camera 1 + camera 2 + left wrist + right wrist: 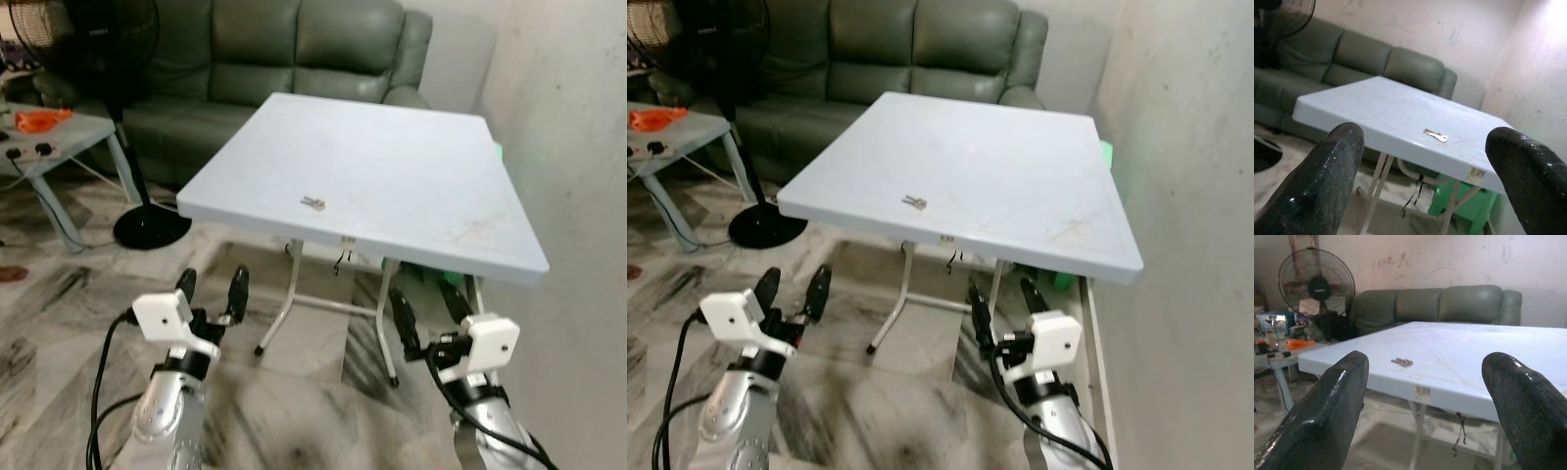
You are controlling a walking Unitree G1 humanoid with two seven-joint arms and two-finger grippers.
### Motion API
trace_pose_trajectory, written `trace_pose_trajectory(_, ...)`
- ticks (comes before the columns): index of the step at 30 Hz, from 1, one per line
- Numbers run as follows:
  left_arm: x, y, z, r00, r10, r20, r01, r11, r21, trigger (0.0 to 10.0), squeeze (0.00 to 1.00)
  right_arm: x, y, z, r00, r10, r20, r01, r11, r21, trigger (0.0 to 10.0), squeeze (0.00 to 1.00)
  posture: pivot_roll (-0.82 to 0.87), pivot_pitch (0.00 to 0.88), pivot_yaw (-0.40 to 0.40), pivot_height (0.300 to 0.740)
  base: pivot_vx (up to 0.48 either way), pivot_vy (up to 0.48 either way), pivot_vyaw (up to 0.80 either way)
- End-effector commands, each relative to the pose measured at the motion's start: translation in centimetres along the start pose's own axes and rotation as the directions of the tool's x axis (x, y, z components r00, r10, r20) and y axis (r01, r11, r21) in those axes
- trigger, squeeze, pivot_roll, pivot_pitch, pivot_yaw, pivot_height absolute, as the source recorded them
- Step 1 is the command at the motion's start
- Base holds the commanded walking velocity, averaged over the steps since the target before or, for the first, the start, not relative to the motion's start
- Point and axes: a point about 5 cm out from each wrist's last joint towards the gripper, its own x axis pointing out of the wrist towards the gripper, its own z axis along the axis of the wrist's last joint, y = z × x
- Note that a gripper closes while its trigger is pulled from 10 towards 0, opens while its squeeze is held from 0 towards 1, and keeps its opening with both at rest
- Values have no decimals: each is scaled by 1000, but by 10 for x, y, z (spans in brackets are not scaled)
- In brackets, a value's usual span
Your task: Hang keys on a hook
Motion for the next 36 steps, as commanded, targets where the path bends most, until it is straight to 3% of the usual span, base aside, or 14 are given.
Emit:
trace_pose_trajectory(1, -2, -2, -4, 998, 1, -56, -1, 1000, 6, 10000, 0, 0, 2, 0, 1000, 6, -27, -6, 1000, 0, 10000, 0, 31, 4, -40, 740, 0, 0, 0)
trace_pose_trajectory(10, -4, -4, -9, 991, -4, -131, 13, 998, 65, 10000, 0, -7, -8, -6, 993, -12, -116, 8, 999, -38, 10000, 0, 29, 0, -41, 740, 0, 0, 0)
trace_pose_trajectory(36, 1, 0, -11, 986, 45, -163, -33, 997, 77, 10000, 0, -8, -10, -5, 989, -4, -145, -4, 999, -52, 10000, 0, 23, 0, -46, 740, 0, 0, 0)
